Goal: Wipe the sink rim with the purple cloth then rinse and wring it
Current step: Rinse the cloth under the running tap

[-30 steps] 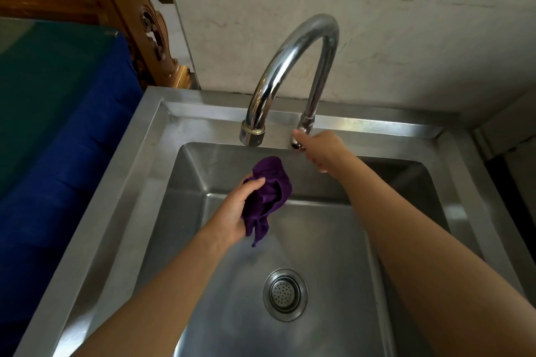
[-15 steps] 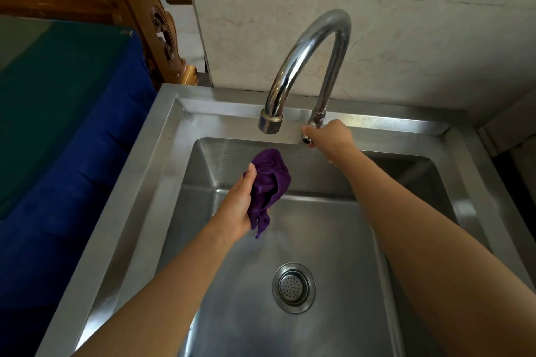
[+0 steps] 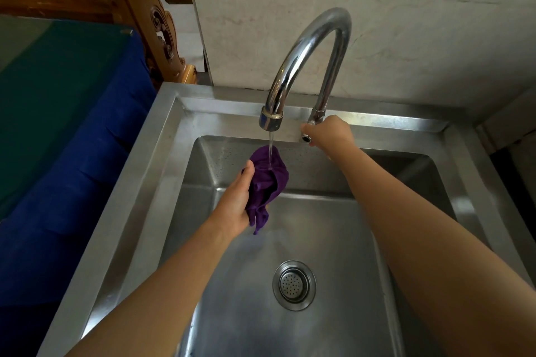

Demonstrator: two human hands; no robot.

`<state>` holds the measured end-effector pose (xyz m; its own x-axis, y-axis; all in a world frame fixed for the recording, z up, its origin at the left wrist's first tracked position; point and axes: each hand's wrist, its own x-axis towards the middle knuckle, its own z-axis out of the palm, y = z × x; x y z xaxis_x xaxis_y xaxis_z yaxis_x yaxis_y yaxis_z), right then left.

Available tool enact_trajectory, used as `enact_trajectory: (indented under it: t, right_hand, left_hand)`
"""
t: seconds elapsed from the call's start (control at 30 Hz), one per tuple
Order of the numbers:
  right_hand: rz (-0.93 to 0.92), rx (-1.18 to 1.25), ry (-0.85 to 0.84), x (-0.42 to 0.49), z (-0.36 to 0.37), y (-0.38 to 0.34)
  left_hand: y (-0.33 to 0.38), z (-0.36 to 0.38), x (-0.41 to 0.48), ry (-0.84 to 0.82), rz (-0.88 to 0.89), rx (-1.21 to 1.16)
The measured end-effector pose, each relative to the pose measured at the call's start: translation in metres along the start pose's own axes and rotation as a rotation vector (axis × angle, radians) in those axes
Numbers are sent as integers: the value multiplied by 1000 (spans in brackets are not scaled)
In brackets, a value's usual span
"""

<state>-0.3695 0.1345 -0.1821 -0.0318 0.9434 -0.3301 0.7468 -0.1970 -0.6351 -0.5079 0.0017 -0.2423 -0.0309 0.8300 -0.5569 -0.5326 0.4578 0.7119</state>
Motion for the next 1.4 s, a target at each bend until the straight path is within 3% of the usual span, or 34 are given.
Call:
enact_trajectory:
  t: [0.5, 0.6, 0.77, 0.8, 0.93, 1.13, 1.27, 1.4]
  right_hand:
    - [24, 20, 21, 2, 4, 2]
    - [112, 209, -6, -4, -3, -3]
    - [68, 107, 250, -51, -3, 23]
    - [45, 160, 232, -69, 9, 31]
    - [-25, 403, -143, -99, 61, 49]
    - [-83, 598, -203, -87, 58, 70]
    - [-28, 706, -126, -82, 55, 67]
    - [-153, 526, 51, -91, 71, 50]
  left_hand:
    - [-3, -1, -4, -41, -4, -85]
    - [-6, -2, -2, -101, 30, -109]
    - [-8, 0, -1, -122, 84, -153]
    - [-9, 1, 1, -132, 90, -178]
    - [-15, 15, 3, -174, 43, -251]
    - [-14, 5, 18, 53, 67, -96]
    - [-12, 11, 20, 114, 122, -114]
    - [-9, 23, 22, 99, 92, -58]
